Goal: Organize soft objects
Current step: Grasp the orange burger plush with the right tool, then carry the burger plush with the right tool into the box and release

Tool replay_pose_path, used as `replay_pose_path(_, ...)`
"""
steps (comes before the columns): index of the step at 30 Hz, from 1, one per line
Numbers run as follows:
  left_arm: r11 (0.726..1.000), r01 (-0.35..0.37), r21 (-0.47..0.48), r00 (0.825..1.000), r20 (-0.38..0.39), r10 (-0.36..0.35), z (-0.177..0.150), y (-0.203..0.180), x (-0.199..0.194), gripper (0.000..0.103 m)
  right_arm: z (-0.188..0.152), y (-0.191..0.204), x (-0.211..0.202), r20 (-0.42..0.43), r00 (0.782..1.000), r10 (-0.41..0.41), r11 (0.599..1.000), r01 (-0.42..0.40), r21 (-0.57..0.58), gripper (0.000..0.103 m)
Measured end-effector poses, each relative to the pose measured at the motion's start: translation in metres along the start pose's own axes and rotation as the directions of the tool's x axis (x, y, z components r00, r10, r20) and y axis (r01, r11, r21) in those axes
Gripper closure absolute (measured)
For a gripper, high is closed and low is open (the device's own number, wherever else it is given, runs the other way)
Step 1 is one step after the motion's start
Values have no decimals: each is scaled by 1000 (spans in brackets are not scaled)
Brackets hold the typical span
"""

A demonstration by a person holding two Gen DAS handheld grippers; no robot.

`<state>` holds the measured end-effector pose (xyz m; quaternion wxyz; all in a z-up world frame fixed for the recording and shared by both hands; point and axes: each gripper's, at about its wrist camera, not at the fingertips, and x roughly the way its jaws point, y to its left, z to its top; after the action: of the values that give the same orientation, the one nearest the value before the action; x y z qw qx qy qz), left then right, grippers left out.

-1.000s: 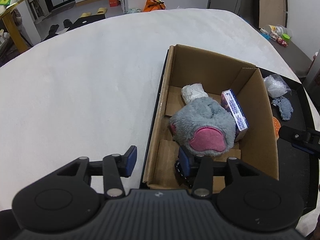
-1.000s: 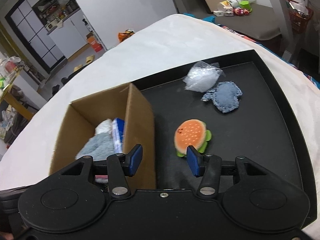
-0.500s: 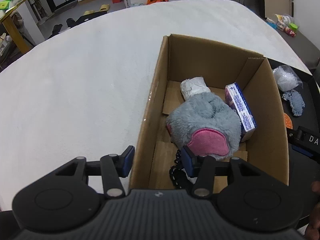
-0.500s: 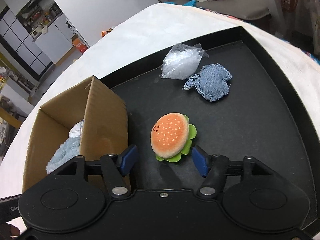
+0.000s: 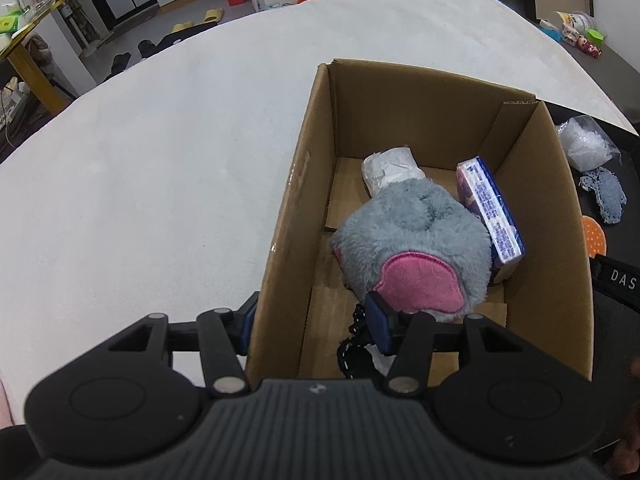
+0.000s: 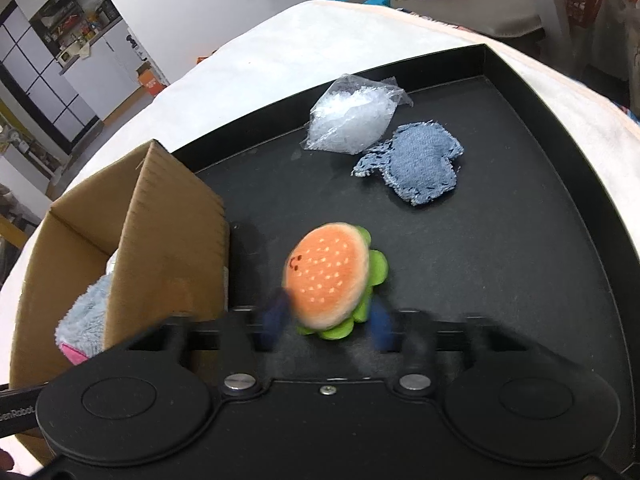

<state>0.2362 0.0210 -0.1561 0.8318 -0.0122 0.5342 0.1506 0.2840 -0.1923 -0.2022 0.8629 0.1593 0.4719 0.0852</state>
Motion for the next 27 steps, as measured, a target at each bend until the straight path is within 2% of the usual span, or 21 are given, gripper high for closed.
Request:
replay_pose_path(5, 1000, 6, 1, 1000, 13, -6, 0, 1, -6, 50, -2, 0, -4, -2, 1000, 5, 1000, -5, -8, 76)
replay_pose_path(11, 1000, 16, 1, 1000, 17, -16, -1, 3, -7, 49, 0, -3, -14, -3, 1000, 13, 1000, -13, 18, 76)
replay_pose_path(14, 1000, 18, 1, 1000, 23, -18, -2, 5, -10, 49, 0, -6, -19, -30, 999, 34, 998, -33, 55, 76)
replay_pose_path(27, 999, 47, -11, 998, 31, -47, -5, 14, -15, 49, 2, 5, -41, -29, 999, 14, 1000, -13, 28, 76)
